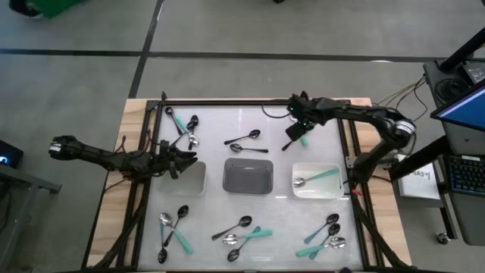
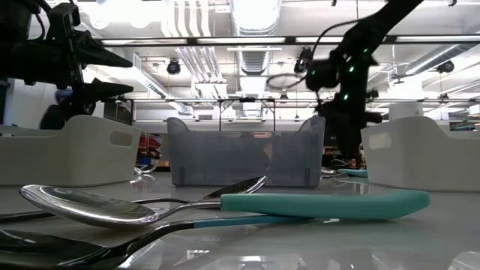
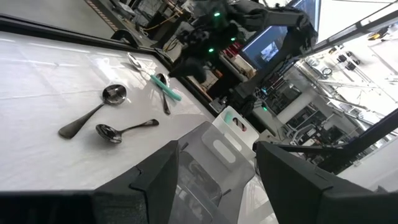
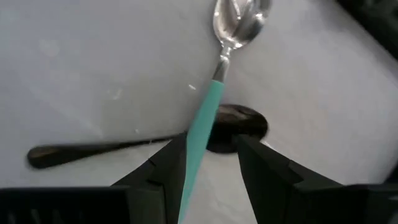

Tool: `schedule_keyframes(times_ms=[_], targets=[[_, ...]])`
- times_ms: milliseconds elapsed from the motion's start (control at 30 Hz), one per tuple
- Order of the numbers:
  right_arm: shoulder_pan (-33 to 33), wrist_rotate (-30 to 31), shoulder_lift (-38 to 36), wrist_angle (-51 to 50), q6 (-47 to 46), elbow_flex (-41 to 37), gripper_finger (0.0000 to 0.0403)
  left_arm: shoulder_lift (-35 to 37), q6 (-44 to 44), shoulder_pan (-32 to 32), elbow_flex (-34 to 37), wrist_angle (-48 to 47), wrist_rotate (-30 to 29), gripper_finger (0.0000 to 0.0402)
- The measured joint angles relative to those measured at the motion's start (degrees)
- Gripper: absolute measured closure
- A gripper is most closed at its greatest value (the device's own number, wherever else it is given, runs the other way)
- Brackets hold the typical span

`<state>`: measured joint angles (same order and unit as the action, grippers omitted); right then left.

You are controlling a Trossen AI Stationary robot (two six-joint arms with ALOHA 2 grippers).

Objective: Sort silverware by color (type)
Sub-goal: Put the green spoon into the white bin

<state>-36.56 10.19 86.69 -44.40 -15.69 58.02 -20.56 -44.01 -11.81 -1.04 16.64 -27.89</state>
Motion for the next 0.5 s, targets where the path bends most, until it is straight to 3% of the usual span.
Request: schedule_keyframes(times_ms=[200,500], targets=[[-0.22,0.10,7.92,-0.54,2.88,4.55,0.0266,0.00,0.00,-0.01,0.00,0.01,0.00,0.0203],[-2.44,0.07,13.33,-1.94,5.26,10.02,0.0266,0.00,0.00,0.01,-0.02,0.03,0.02,0.0203]])
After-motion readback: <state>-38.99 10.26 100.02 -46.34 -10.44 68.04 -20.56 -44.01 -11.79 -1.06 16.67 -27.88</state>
